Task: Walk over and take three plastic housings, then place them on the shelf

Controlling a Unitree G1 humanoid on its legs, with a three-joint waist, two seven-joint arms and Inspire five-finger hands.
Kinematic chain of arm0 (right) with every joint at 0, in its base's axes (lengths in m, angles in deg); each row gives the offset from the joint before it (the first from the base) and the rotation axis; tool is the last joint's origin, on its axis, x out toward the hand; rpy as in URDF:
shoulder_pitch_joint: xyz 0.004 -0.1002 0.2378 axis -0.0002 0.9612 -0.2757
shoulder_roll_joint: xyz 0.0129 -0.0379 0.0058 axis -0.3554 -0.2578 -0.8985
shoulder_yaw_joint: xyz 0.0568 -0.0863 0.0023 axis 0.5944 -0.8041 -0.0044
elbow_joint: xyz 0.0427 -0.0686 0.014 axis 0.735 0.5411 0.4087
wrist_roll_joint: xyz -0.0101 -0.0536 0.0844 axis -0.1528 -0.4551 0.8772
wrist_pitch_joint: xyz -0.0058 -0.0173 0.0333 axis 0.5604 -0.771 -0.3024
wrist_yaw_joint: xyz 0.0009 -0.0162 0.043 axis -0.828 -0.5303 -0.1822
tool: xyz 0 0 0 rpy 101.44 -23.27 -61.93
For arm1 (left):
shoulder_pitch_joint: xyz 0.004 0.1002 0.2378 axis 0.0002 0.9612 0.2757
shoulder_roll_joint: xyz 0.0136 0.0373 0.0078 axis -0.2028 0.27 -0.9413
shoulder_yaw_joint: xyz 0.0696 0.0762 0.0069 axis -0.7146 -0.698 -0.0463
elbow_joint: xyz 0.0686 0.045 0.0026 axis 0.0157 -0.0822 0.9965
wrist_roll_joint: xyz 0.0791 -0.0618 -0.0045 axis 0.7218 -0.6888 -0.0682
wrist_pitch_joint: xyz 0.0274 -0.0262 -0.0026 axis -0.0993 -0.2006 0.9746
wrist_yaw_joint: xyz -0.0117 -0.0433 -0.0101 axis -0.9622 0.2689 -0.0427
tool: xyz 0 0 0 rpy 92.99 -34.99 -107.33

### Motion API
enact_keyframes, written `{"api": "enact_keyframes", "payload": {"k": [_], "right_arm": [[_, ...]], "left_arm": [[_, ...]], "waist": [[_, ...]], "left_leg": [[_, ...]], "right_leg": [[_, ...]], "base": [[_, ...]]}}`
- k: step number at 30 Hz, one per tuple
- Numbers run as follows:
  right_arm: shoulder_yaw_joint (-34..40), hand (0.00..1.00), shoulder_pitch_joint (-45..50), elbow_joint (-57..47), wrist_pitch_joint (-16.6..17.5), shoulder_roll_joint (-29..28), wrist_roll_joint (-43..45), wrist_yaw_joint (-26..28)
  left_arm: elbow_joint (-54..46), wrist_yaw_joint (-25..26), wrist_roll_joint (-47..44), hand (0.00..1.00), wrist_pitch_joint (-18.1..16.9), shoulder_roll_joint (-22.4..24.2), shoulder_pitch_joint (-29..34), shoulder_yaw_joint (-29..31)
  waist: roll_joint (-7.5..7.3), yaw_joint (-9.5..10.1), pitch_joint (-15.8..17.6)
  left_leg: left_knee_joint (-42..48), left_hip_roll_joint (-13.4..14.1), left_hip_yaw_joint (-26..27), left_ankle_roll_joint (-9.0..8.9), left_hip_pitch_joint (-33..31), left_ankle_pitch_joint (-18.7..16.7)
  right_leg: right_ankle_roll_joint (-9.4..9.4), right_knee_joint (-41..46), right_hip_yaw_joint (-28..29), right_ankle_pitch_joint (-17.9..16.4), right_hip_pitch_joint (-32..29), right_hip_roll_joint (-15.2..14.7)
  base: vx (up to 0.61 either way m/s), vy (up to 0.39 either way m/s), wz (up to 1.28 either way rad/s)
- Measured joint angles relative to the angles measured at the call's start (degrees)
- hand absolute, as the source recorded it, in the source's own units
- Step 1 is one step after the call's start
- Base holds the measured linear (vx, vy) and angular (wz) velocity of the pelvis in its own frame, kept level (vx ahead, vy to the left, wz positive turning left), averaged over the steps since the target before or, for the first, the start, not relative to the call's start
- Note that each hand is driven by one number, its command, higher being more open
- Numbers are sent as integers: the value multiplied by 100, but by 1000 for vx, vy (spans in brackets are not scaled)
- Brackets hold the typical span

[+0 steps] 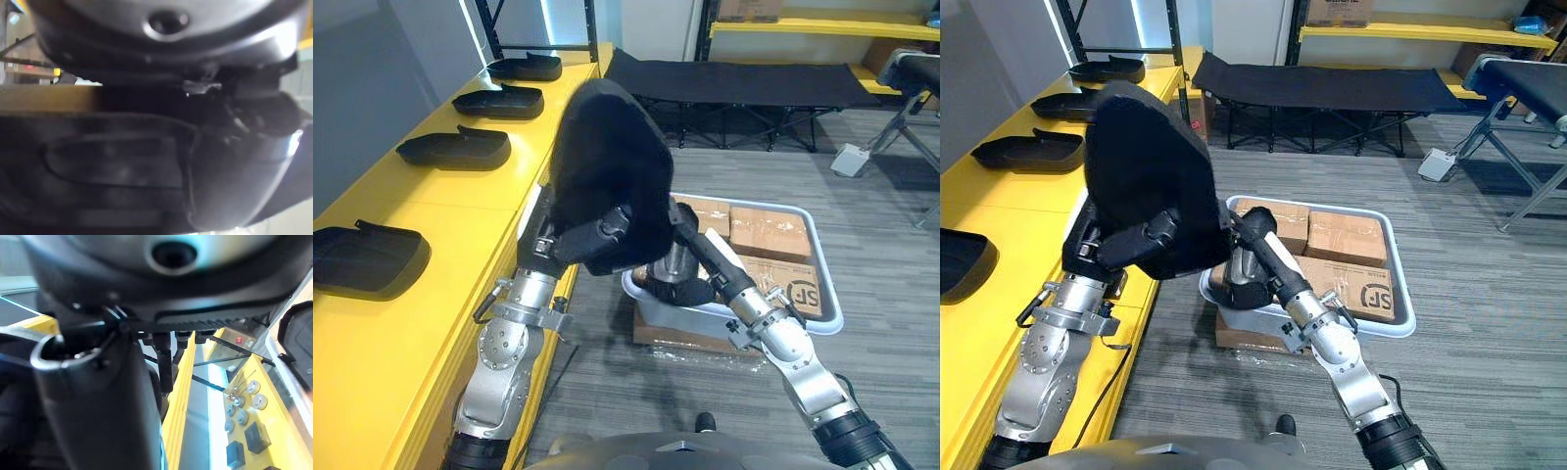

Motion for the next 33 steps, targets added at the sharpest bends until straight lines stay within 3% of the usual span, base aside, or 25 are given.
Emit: {"api": "enact_keyframes", "payload": {"k": [4,12,16,18,22,28,33], "right_arm": [[2,100,0,-46,172,-343,1,-13],[86,100,7,-239,211,-512,447,-2],[289,100,14,-552,445,-584,458,-106],[282,100,12,-953,898,-657,387,-214],[273,100,-170,-1312,1472,-786,329,-462],[308,100,-197,-1303,1528,-707,-118,-999],[492,100,-197,-1301,1528,-681,-122,-1049]], "left_arm": [[-3,456,41,0,-325,249,-1,97],[-3,984,696,0,-462,417,-1,226],[-14,910,791,0,-509,484,-5,267],[30,739,1167,0,-326,411,-3,262],[104,275,1350,0,-199,242,-5,131],[104,-156,1342,0,-204,102,-35,134],[102,-243,1339,0,-213,-25,-84,140]], "waist": [[-26,28,53],[-110,11,116],[-102,6,127],[-88,4,141],[-109,-44,156],[-104,-134,160],[-97,-134,161]], "left_leg": [[0,0,-6,-1,1,-1],[0,1,-6,-4,2,-4],[0,1,-3,-5,5,-7],[1,1,0,-5,7,-8],[3,1,9,-5,12,-8],[1,1,14,-4,25,-6],[0,1,16,-1,25,-4]], "right_leg": [[0,0,-3,0,5,0],[0,1,-2,0,8,0],[0,2,1,0,8,0],[0,2,2,0,6,-1],[-2,2,6,-1,4,-3],[-12,2,5,-7,4,-2],[-12,2,5,-8,4,-3]], "base": [[0,0,0],[0,0,0],[0,0,0],[0,0,0],[0,0,0],[0,0,0],[0,0,0]]}}
